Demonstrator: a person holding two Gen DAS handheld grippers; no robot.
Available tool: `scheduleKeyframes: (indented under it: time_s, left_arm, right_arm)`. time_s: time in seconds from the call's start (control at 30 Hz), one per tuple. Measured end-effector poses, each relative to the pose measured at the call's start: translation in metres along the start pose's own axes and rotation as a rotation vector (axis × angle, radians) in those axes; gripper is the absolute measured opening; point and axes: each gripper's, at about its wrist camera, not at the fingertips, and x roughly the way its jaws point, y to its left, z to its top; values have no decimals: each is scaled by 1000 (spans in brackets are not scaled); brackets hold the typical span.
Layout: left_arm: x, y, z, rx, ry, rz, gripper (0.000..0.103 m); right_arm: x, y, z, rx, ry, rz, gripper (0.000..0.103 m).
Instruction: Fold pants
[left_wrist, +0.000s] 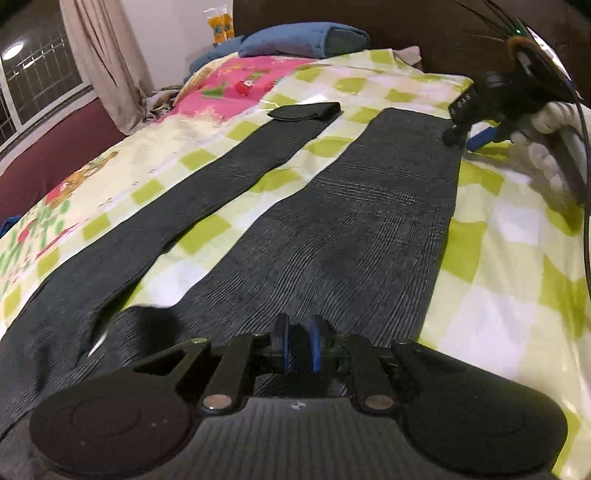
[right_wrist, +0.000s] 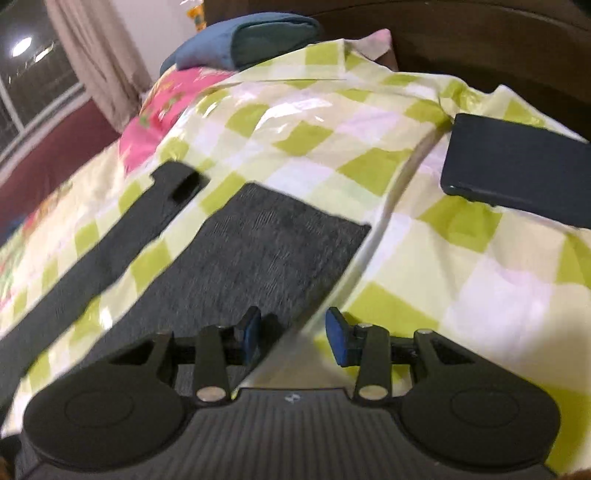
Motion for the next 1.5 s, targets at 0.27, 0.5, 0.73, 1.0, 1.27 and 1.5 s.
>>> scheduleKeyframes:
  time_s: [0.27,0.5,0.73,1.0,1.27,1.5]
  left_arm:
    - [12,-6,7,-9,0,7,29]
    - [19,-9,10,9,4,18,29]
    - [20,-11,16,2,-7,4,32]
    - [17,-20,28,-47,31,11,38]
    - [-23,-2,20,-131,20,135,55]
    - [-85,14,7,-129,6,297,60]
  right_arm:
    - [4,-17,5,37,-37,97,45]
    - [27,-15,29,68,-73,75,20]
    - [-1,-34,33,62,-126,73,2]
    - [-17,-44,18,-14,-88,-131,12]
    - [-77,-12,-8,-179,-170,-158,20]
    - [-127,82,-58,-379,-144,205,23]
